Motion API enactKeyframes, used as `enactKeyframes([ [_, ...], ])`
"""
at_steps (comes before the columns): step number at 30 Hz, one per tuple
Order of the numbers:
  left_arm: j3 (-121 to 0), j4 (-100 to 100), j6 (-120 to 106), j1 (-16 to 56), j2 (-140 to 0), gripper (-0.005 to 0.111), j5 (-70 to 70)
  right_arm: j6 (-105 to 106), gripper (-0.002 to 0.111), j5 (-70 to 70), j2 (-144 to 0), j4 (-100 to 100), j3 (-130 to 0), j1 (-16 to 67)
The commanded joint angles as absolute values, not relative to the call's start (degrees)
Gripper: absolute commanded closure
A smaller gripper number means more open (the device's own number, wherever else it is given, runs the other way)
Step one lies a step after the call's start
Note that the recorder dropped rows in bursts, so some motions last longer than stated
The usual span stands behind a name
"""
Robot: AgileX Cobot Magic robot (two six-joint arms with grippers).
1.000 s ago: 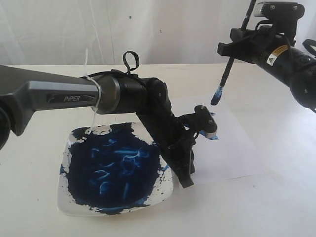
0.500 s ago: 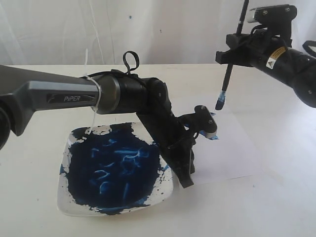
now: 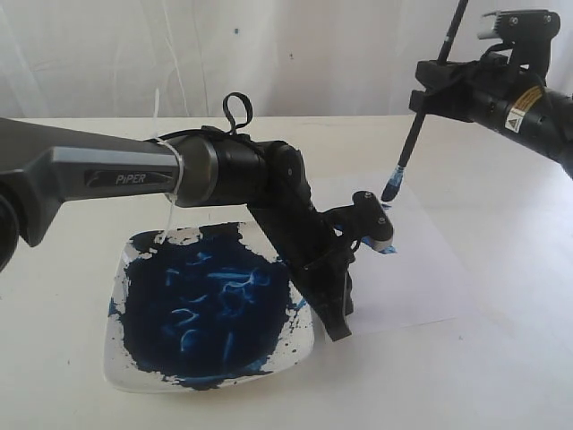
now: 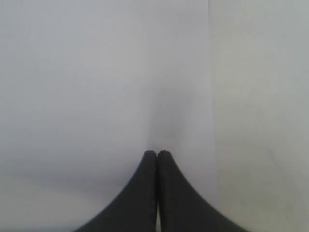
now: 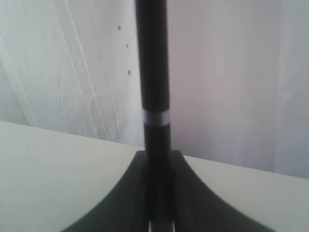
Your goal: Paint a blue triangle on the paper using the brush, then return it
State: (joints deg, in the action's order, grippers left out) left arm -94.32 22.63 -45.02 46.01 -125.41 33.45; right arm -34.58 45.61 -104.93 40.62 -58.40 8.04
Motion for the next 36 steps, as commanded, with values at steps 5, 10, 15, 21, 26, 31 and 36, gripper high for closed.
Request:
enactKeyframes([
  [5, -94.43, 23.07, -44.94, 46.39, -125.88, 0.107, 34.29, -34.85, 0.108, 46.87, -105.48, 40.50, -58.73, 7.92],
  [10, -94.43, 23.07, -44.94, 46.39, -125.88, 0.107, 34.29, -34.74, 0.108, 46.87, -105.50, 39.13, -58.73, 7.92],
  [15, -94.43, 23.07, -44.94, 46.39, -125.88, 0.107, 34.29, -34.74, 0.108, 46.87, -105.50, 37.29, -58.73, 7.92],
  [21, -94.43, 23.07, -44.94, 46.39, -125.88, 0.107, 34.29, -34.74, 0.108, 45.43, -105.50, 37.31, -58.73, 7.92],
  [26, -94.43, 23.07, -44.94, 46.39, -125.88, 0.107, 34.29, -34.74, 0.108, 43.17, -105.50, 37.31, -58.73, 7.92],
  [31, -94.43, 23.07, -44.94, 46.39, -125.88, 0.107, 34.29, -34.74, 0.108, 44.29, -105.50, 35.92, -58.73, 7.92],
  [36, -94.43, 23.07, -44.94, 46.39, -125.88, 0.107, 34.29, -34.74, 0.108, 44.18, -105.50, 35.59, -58.73, 7.92],
])
